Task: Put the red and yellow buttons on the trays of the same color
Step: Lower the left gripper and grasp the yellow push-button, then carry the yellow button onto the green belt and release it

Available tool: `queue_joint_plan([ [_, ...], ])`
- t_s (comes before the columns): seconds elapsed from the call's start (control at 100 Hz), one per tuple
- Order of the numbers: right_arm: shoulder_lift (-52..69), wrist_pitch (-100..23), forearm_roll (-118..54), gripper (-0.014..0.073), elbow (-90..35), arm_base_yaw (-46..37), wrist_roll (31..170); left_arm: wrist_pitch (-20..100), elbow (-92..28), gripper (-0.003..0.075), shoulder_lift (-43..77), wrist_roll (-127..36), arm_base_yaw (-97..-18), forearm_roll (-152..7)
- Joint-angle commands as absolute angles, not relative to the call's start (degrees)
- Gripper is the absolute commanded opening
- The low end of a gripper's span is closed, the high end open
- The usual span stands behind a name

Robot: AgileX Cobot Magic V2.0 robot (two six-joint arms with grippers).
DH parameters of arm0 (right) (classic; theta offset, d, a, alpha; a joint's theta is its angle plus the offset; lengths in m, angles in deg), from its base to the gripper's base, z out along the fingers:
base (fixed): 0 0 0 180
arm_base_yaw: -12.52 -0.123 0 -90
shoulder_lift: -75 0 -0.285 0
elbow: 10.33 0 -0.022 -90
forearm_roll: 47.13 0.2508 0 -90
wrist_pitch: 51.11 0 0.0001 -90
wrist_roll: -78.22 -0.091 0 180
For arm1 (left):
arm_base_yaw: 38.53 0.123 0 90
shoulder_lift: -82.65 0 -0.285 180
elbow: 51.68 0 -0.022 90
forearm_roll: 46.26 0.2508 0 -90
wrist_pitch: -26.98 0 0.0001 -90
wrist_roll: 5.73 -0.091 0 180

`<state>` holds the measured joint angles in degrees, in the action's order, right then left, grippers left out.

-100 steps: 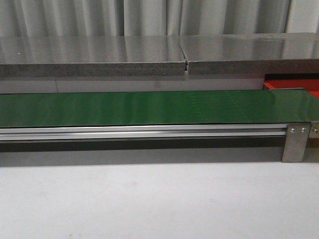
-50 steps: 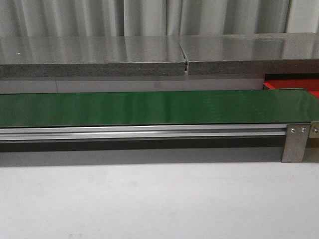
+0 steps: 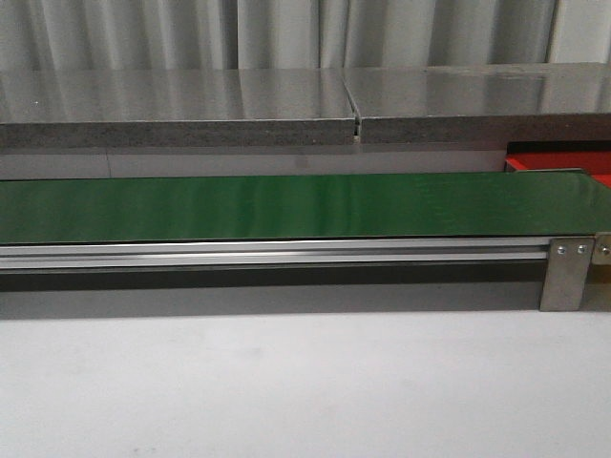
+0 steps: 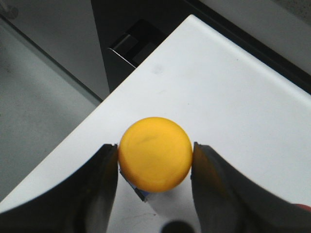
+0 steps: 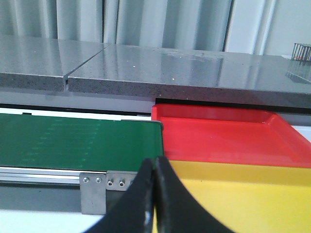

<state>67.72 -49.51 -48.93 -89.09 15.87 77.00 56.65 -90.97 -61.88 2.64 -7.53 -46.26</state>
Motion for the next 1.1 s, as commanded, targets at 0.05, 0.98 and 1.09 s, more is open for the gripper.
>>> queue_joint_plan([
  [0.05,68.63,-54.19,-49.39,-0.0067,-88.50,16.13,77.02,52.58,-92.90,0.0262,-57.99,3.36,-7.58,-46.74],
  [0.98,68.63,-54.19,-49.39,-0.0067,-88.50,16.13,77.02,57.93,-75.74,0.0261,-30.29,-0.98,-14.52,-46.26],
  [1.09,68.63,-54.19,-49.39,-0.0067,-88.50,16.13,77.02,55.54,-66.92,0.0261,-23.82,-0.98,-15.71,-46.26],
])
